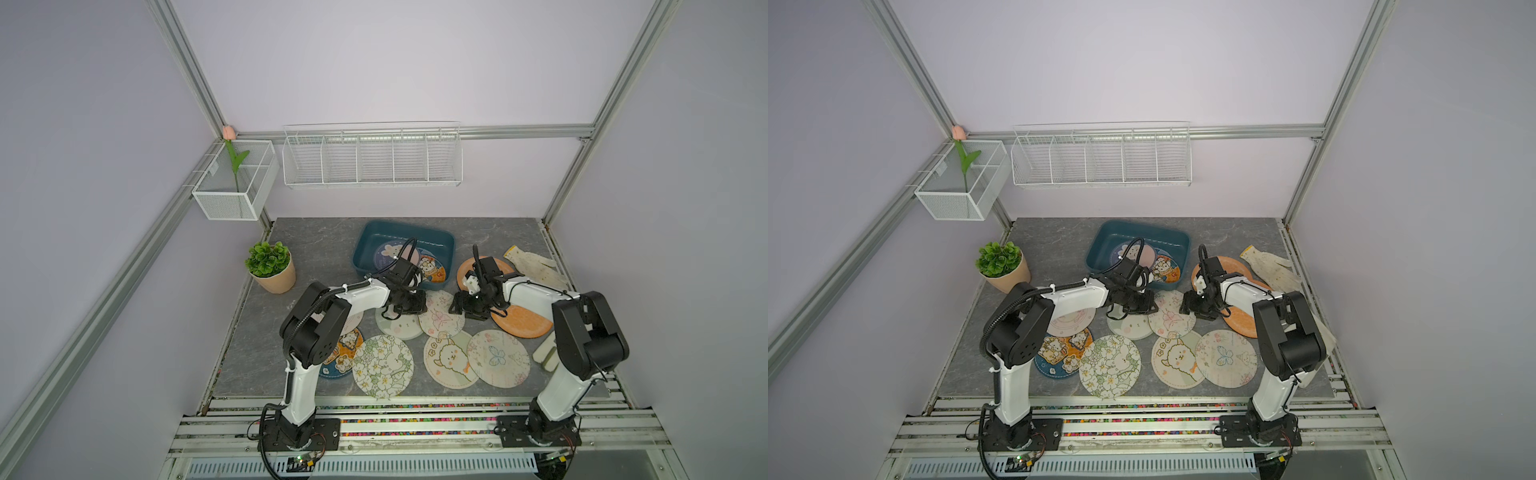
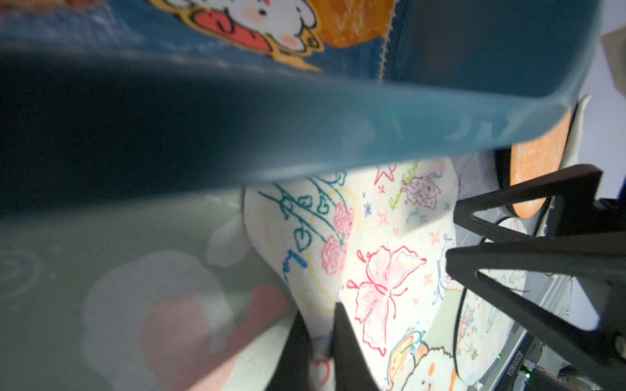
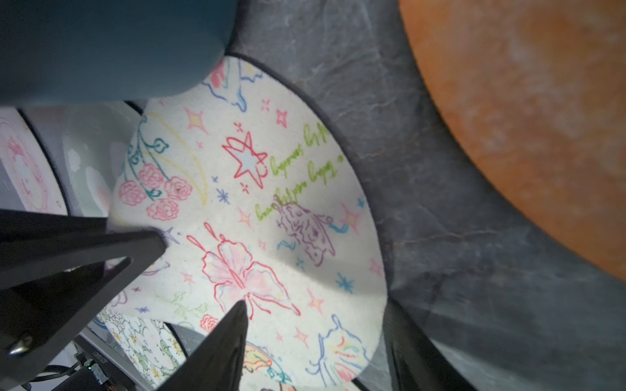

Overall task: Put the coasters into the storage box
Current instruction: Pick up the coaster from the center of the board, then place the coaster in the storage box.

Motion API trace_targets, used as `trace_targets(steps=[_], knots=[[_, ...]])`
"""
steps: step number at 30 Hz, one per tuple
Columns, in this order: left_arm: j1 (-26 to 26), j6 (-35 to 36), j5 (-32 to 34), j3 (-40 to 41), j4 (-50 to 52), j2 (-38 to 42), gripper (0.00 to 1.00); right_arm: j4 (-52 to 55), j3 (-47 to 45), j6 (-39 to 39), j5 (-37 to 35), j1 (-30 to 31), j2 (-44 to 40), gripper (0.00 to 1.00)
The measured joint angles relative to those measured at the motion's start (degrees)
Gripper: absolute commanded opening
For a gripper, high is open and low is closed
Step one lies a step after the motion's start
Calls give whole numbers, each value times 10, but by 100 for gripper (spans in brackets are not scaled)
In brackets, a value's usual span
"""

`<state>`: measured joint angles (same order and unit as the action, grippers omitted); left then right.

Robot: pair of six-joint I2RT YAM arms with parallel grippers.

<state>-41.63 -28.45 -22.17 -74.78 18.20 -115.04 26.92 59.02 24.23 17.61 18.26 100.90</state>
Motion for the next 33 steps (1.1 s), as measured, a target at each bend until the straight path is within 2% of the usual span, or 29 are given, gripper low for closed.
trace_targets(steps=[2, 12, 17, 26, 33], knots=[[0, 1, -1, 1, 3, 11, 0, 0, 0, 0, 1, 0, -1, 68], [0, 10, -5, -3, 31, 137, 0, -3, -4, 0, 5, -1, -5, 69], [14, 16, -13, -26, 42, 171, 0, 1, -13, 3, 13, 0, -14, 69], [75, 33, -20, -132, 46, 164, 0, 15, -24, 15, 16, 5, -30, 69], [95, 52, -28, -217, 43, 96, 0, 20, -24, 26, 15, 11, -54, 70]])
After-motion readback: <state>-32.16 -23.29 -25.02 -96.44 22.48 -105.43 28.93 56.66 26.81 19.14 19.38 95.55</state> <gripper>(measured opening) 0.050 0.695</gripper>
